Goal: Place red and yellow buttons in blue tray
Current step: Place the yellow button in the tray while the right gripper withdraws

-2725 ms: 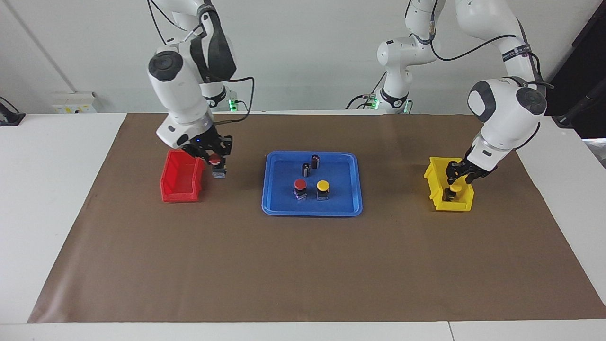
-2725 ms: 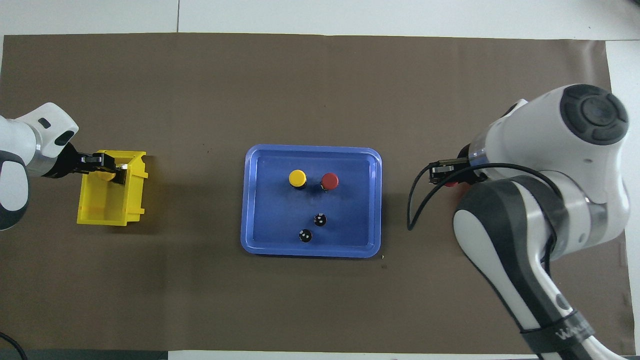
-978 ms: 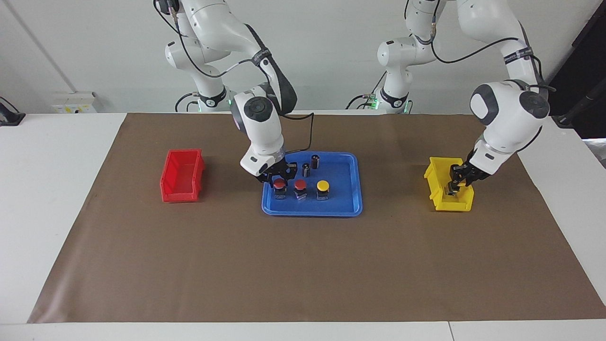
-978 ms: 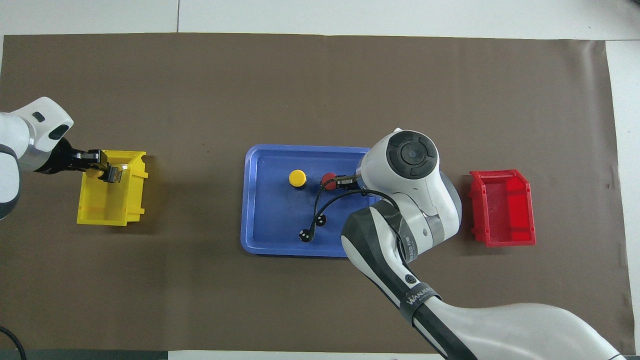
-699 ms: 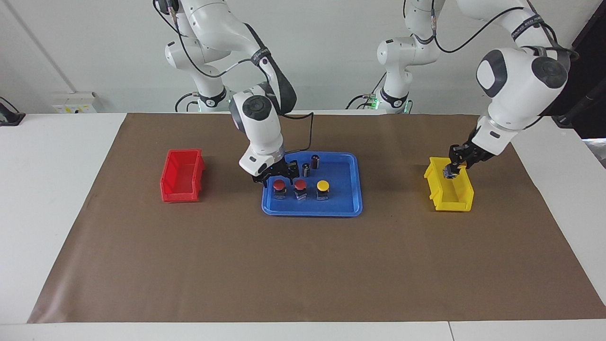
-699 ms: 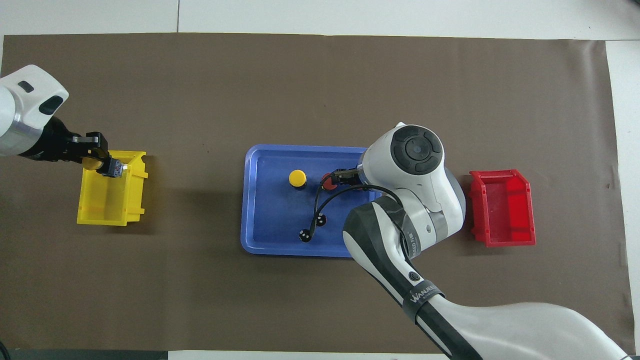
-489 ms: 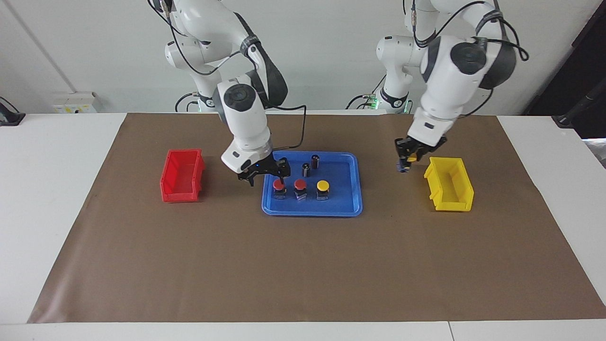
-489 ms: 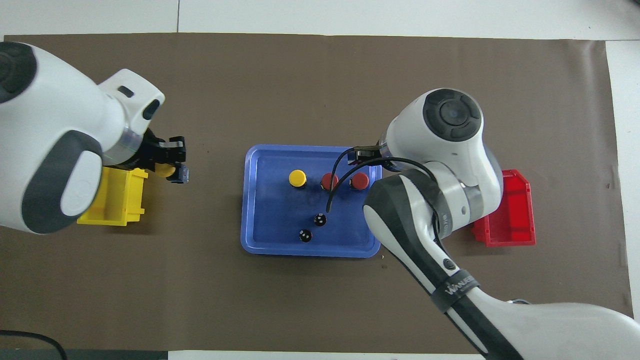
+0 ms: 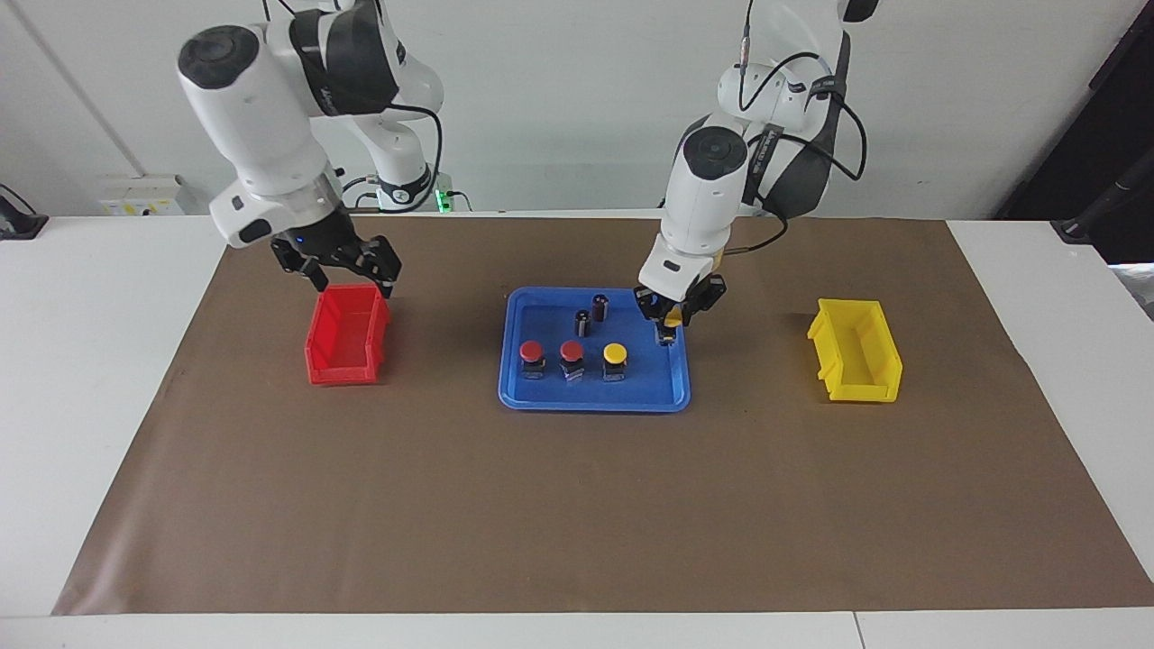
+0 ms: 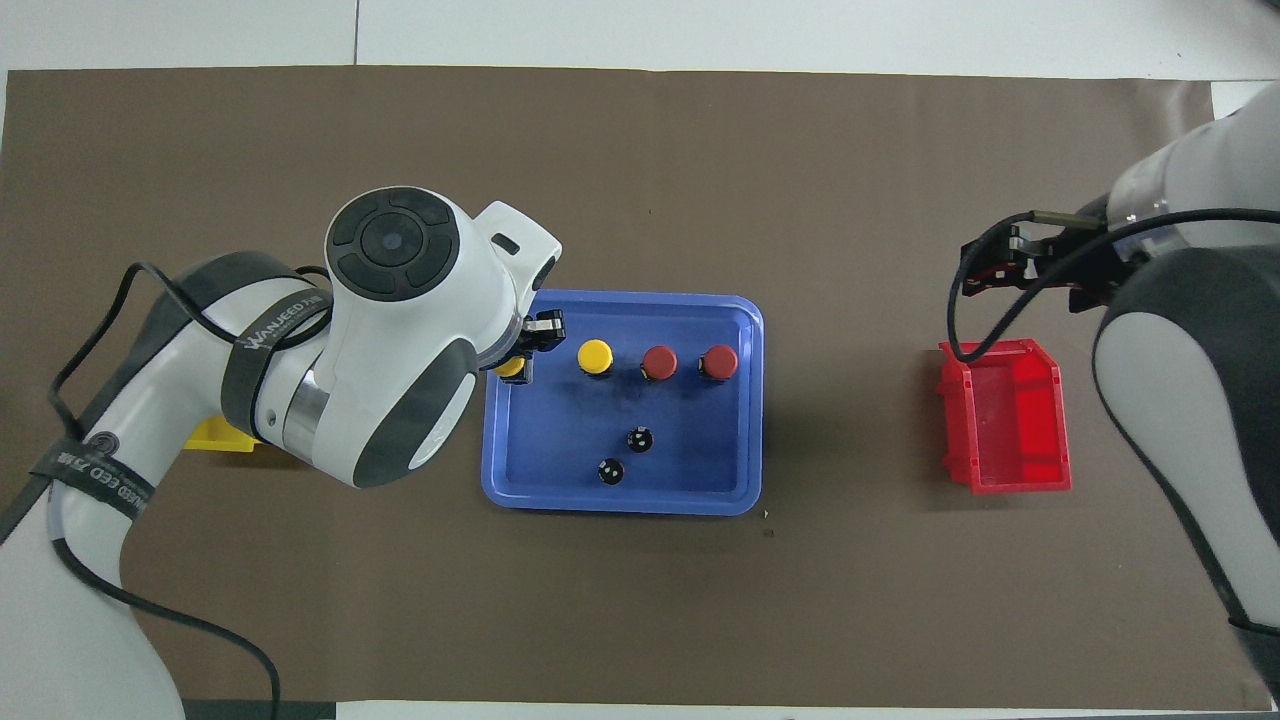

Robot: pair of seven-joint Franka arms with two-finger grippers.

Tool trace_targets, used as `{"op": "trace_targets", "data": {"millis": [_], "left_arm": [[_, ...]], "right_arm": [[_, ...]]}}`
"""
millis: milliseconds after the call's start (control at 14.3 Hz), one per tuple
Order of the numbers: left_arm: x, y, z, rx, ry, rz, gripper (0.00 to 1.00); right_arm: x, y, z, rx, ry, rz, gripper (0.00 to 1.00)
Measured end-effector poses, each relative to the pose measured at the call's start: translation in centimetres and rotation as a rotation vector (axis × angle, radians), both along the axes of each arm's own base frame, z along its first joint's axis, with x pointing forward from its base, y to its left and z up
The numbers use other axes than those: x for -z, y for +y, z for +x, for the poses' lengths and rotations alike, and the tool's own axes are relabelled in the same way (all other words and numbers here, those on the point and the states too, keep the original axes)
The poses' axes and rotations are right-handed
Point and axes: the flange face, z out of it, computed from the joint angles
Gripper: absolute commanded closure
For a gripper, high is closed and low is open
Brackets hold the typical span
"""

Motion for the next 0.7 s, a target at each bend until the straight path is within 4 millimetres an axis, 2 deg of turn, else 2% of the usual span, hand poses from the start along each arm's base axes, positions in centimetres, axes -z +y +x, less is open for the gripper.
{"op": "trace_targets", "data": {"millis": [140,489,629,699], "left_arm": [[1.9,0.1,0.7,-0.008,-0.005,-0.004,0.99],[4.7,0.0,0.9,-0.009,-0.02,-0.016,0.99],[5.8,-0.1,1.2,-0.009,-0.022,-0.019,0.99],[6.4,-0.2,1.3,-0.009,-0.022,-0.02,0.91]], "right_arm": [[-1.3,-2.4,-1.1,-0.02,0.007,-0.028,0.0],[-3.1,-8.3,-1.9,0.017,0.023,-0.061,0.0],[-3.5,-8.7,-2.7,-0.009,0.055,-0.058,0.0],[-3.5,-8.4,-2.9,-0.031,0.064,-0.056,0.0]]}}
